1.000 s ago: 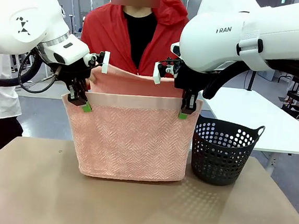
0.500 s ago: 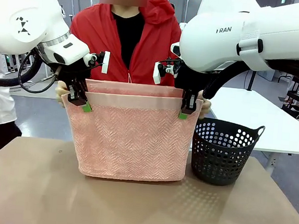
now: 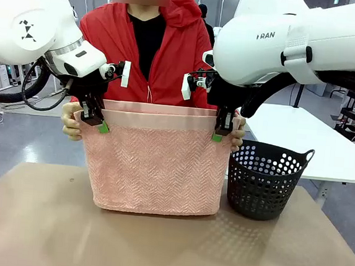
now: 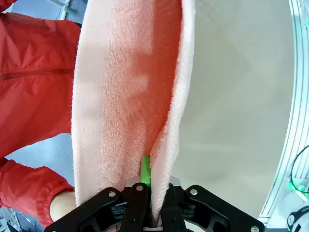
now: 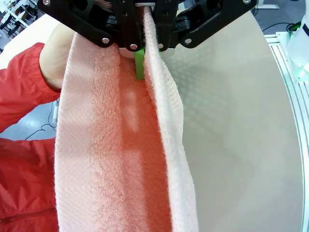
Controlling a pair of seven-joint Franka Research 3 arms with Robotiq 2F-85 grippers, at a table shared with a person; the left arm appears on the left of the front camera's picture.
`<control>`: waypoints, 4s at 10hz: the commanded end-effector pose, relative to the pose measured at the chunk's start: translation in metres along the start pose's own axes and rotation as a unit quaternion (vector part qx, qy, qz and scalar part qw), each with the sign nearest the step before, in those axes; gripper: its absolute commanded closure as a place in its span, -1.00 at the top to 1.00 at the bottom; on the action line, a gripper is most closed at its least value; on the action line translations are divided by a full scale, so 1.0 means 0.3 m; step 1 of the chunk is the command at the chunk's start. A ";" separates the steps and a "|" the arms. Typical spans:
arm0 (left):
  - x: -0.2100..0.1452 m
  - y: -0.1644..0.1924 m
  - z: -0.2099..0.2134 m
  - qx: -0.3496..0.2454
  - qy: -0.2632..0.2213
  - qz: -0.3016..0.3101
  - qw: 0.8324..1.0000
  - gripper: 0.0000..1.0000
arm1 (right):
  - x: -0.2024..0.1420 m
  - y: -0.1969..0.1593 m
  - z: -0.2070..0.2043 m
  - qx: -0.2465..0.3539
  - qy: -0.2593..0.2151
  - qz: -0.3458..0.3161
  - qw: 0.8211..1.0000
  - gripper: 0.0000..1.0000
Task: Fold the towel.
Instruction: Release the end of the 100 cm Hotel Towel you were holding and grab the top end of the folded side.
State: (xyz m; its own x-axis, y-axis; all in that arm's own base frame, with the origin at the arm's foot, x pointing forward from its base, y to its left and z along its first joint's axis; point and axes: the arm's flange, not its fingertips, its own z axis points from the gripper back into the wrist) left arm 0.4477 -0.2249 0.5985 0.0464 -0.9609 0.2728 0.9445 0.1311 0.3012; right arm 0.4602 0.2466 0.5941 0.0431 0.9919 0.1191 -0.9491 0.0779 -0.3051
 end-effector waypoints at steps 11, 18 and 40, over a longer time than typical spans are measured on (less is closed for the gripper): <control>0.002 -0.056 0.114 0.074 -0.024 -0.028 0.997 1.00 | -0.018 0.052 0.104 -0.064 -0.003 0.013 0.998 1.00; 0.012 -0.138 0.233 0.176 -0.038 -0.056 0.982 1.00 | -0.041 0.131 0.226 -0.147 -0.037 0.036 0.988 1.00; 0.018 0.083 0.051 0.035 -0.019 -0.041 0.998 -1.00 | -0.026 -0.063 0.070 -0.058 -0.019 0.009 0.998 -1.00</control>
State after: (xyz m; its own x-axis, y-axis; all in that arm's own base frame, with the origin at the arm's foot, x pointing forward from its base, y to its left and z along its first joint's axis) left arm 0.4680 -0.2305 0.6150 -0.0358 -0.9636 0.2649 0.9121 0.0768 0.4028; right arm 0.4657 0.2367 0.6181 0.0099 0.9903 0.1383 -0.9000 0.0692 -0.4304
